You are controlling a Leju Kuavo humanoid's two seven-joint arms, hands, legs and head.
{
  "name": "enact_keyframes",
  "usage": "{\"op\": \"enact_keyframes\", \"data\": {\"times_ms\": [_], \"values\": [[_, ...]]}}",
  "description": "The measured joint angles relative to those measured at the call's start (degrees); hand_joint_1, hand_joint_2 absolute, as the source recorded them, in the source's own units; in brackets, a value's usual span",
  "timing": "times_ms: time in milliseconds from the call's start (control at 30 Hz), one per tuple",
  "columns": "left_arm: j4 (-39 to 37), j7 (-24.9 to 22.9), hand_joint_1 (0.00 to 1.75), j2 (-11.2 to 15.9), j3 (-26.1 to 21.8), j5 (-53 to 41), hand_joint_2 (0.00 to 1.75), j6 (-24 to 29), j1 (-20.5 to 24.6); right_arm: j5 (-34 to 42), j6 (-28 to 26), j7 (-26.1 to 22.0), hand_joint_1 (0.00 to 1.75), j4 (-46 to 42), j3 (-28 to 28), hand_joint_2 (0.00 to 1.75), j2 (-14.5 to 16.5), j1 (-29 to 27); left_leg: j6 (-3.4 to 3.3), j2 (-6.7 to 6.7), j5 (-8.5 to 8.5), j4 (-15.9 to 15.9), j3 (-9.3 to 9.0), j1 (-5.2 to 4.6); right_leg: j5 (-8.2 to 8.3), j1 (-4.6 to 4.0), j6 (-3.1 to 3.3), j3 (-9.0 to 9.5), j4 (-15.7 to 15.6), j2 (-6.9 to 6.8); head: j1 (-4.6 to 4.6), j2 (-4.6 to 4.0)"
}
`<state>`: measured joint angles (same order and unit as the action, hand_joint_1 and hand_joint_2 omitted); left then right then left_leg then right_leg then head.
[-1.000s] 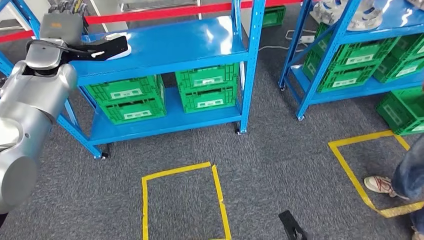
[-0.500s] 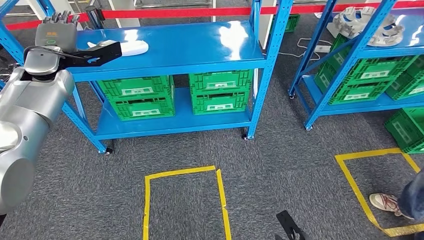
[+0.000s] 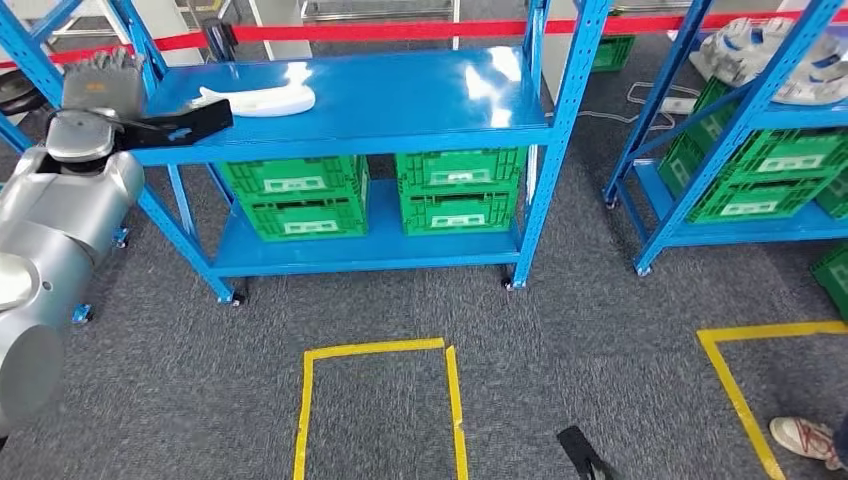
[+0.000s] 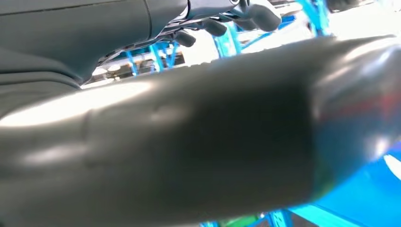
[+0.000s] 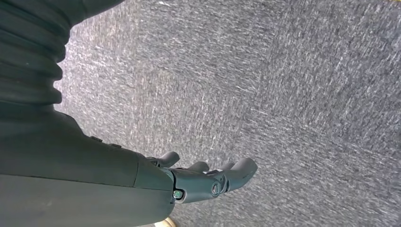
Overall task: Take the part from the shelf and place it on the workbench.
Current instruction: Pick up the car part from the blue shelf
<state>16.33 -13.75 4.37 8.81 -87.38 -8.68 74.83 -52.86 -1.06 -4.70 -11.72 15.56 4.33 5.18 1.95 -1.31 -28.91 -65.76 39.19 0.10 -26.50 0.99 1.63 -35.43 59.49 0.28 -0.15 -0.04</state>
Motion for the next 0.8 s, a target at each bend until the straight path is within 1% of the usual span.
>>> {"op": "enact_keyframes", "data": {"times_ms": [33, 67, 100, 133, 167, 200, 233, 267, 300, 333, 400, 433, 467, 500, 533, 567, 600, 633, 667, 700, 733, 767, 800], "values": [[-0.1, -0.1, 0.00, 0.2, 0.0, 0.0, 0.00, -0.1, -0.1, 0.0, 0.0, 0.0, 0.00, 0.0, 0.0, 0.87, 0.0, -0.1, 0.24, 0.52, -1.51, -3.9, 2.11, 0.08, -0.14, 0.00, 0.14, 0.15, 0.0, -0.22, -0.10, 0.00], [-0.2, -0.2, 0.00, 0.3, 0.0, 0.0, 0.00, -0.2, -0.4, 0.0, 0.0, 0.0, 0.00, 0.0, 0.0, 0.44, 0.0, -0.1, 0.40, 0.77, -2.52, -7.3, 4.08, 0.18, -0.28, 0.00, 0.19, 0.28, 0.0, -0.47, -0.09, 0.00], [-0.3, -0.2, 0.00, 0.4, 0.0, 0.0, 0.00, -0.2, -0.7, 0.0, 0.0, 0.0, 0.00, 0.0, 0.1, 0.00, 0.0, -0.2, 0.49, 0.90, -2.62, -9.2, 5.36, 0.27, -0.43, 0.00, 0.18, 0.43, 0.0, -0.69, -0.09, 0.00], [-0.3, -0.2, 0.00, 0.5, 0.0, 0.0, 0.00, -0.2, -1.0, 0.1, 0.0, 0.1, 0.00, 0.0, 0.1, 0.00, 0.0, -0.2, 0.49, 0.98, -1.62, -9.0, 5.49, 0.34, -0.60, 0.00, 0.11, 0.61, 0.0, -0.88, -0.10, 0.00], [-0.3, -0.2, 0.00, 0.5, 0.0, 0.0, 0.00, -0.1, -1.1, 0.2, 0.0, 0.1, 0.00, 0.0, 0.2, 0.00, 0.0, -0.2, 0.42, 1.04, 0.30, -6.4, 4.37, 0.39, -0.78, 0.01, -0.01, 0.87, 0.0, -1.06, -0.09, 0.00], [-0.3, -0.1, 0.00, 0.6, 0.0, 0.0, 0.00, 0.1, -1.2, 0.3, 0.0, 0.1, 0.00, 0.0, 0.3, 0.00, 0.0, -0.1, 0.29, 1.19, 2.53, -2.2, 2.39, 0.41, -1.00, 0.02, -0.18, 1.18, 0.1, -1.22, -0.09, 0.00], [-0.3, 0.0, 0.00, 0.6, 0.0, 0.0, 0.00, 0.2, -1.1, 0.4, 0.0, 0.1, 0.00, 0.0, 0.4, 0.00, 0.0, -0.1, 0.14, 1.35, 3.96, 1.7, 0.30, 0.29, -1.25, -0.07, -0.44, 1.40, 0.1, -1.34, -0.09, 0.00], [-0.2, 0.1, 0.00, 0.6, 0.0, 0.0, 0.00, 0.4, -1.0, 0.4, 0.0, 0.1, 0.00, 0.0, 0.5, 0.00, 0.0, 0.0, -0.13, 1.45, 4.79, 4.7, -1.28, 0.18, -1.42, -0.14, -0.72, 1.56, 0.1, -1.43, -0.05, 0.00], [-0.2, 0.2, 0.00, 0.6, 0.0, 0.0, 0.00, 0.6, -1.0, 0.4, 0.0, 0.1, 0.00, 0.0, 0.6, 0.00, 0.0, 0.0, -0.43, 1.50, 4.92, 6.3, -2.19, 0.04, -1.55, -0.22, -1.03, 1.69, 0.0, -1.50, -0.02, 0.00], [-0.2, 0.3, 0.00, 0.6, 0.0, 0.0, 0.00, 0.8, -1.0, 0.4, 0.0, 0.1, 0.00, 0.0, 0.7, 0.00, 0.0, 0.1, -0.78, 1.42, 4.57, 6.6, -2.45, -0.14, -1.60, -0.28, -1.37, 1.76, -0.1, -1.56, 0.03, 0.00], [-0.2, 0.7, 0.00, 0.4, 0.0, 0.0, 0.00, 1.1, -1.0, 0.2, 0.0, 0.1, 0.00, 0.0, 0.9, 0.00, 0.0, 0.2, -1.56, 1.16, 4.53, 6.9, -2.65, -0.08, -1.83, -0.21, -2.07, 2.03, -0.2, -1.59, 0.08, 0.00], [-0.1, 0.9, 0.00, 0.3, 0.0, 0.0, 0.00, 1.3, -1.0, 0.1, 0.0, 0.1, 0.00, 0.0, 1.0, 0.00, 0.0, 0.2, -1.96, 1.07, 4.48, 7.0, -2.86, 0.00, -2.34, -0.15, -2.39, 1.76, 0.5, -1.44, 0.11, 0.00], [0.0, 1.1, 0.00, 0.1, 0.0, 0.0, 0.00, 1.4, -0.8, 0.1, 0.1, 0.1, 0.00, 0.0, 1.0, 0.00, 0.0, 0.2, -2.33, 0.99, 4.44, 7.2, -3.08, 0.12, -3.31, -0.12, -2.66, 0.88, 2.3, -1.24, 0.16, 0.00], [0.1, 1.4, 0.00, -0.1, 0.0, 0.0, 0.00, 1.5, -0.8, 0.0, 0.1, 0.1, 0.00, 0.0, 1.1, 0.00, 0.0, 0.3, -2.66, 0.93, 4.34, 7.3, -3.25, 0.15, -4.73, -0.09, -2.85, -0.77, 5.5, -1.00, 0.23, 0.00], [0.1, 1.6, 0.00, -0.3, 0.0, 0.0, 0.00, 1.6, -0.8, 0.0, 0.2, 0.1, 0.00, 0.0, 1.1, 0.00, 0.0, 0.3, -2.92, 0.82, 4.20, 7.3, -3.31, 0.08, -6.31, -0.12, -2.96, -2.99, 9.5, -0.85, 0.27, 0.00], [0.1, 1.8, 0.00, -0.6, 0.0, 0.0, 0.00, 1.6, -0.8, -0.1, 0.2, 0.1, 0.00, 0.0, 1.1, 0.00, 0.0, 0.3, -3.10, 0.67, 4.05, 7.2, -3.35, -0.01, -7.49, -0.16, -3.00, -5.31, 13.4, -0.79, 0.31, 0.00], [0.1, 2.1, 0.00, -0.9, 0.0, 0.0, 0.00, 1.6, -0.9, -0.1, 0.3, 0.1, 0.00, 0.0, 1.2, 0.00, 0.0, 0.2, -3.21, 0.48, 3.89, 7.1, -3.42, -0.11, -7.79, -0.19, -2.96, -7.11, 15.9, -0.75, 0.32, 0.00], [0.1, 2.3, 0.00, -1.2, 0.0, 0.0, 0.00, 1.6, -1.0, -0.1, 0.5, 0.1, 0.00, 0.0, 1.2, 0.00, 0.0, 0.2, -3.26, 0.27, 3.68, 7.0, -3.57, -0.20, -6.80, -0.22, -2.83, -7.82, 16.2, -0.71, 0.32, 0.00], [0.1, 2.6, 0.00, -1.5, 0.0, 0.0, 0.00, 1.7, -1.1, -0.1, 0.6, 0.1, 0.00, 0.0, 1.2, 0.00, 0.0, 0.2, -3.24, 0.07, 3.43, 6.9, -3.82, -0.28, -4.76, -0.28, -2.60, -7.32, 14.0, -0.68, 0.33, 0.00], [0.1, 2.9, 0.00, -1.8, 0.0, 0.0, 0.00, 1.7, -1.0, -0.1, 0.7, 0.1, 0.00, 0.0, 1.3, 0.00, 0.0, 0.2, -3.18, -0.06, 3.14, 6.8, -4.15, -0.35, -2.12, -0.38, -2.28, -5.82, 10.1, -0.64, 0.33, 0.00], [0.2, 3.2, 0.00, -2.0, 0.0, 0.0, 0.00, 1.7, -1.0, -0.1, 0.8, 0.1, 0.00, 0.0, 1.4, 0.00, 0.0, 0.2, -3.06, -0.14, 2.85, 6.8, -4.47, -0.46, -0.11, -0.54, -1.87, -4.02, 5.9, -0.58, 0.32, 0.00], [0.2, 3.4, 0.00, -2.1, 0.0, 0.0, 0.00, 1.7, -0.9, -0.1, 0.8, 0.1, 0.00, 0.0, 1.4, 0.00, 0.0, 0.2, -2.88, -0.21, 2.60, 6.7, -4.66, -0.56, 1.06, -0.71, -1.54, -2.50, 2.7, -0.51, 0.31, 0.00], [0.2, 3.6, 0.00, -2.2, 0.0, 0.0, 0.00, 1.7, -0.9, -0.1, 0.8, 0.1, 0.00, 0.0, 1.4, 0.00, 0.0, 0.2, -2.65, -0.27, 2.43, 6.7, -4.76, -0.63, 1.46, -0.88, -1.27, -1.56, 0.7, -0.45, 0.30, 0.00]]}}
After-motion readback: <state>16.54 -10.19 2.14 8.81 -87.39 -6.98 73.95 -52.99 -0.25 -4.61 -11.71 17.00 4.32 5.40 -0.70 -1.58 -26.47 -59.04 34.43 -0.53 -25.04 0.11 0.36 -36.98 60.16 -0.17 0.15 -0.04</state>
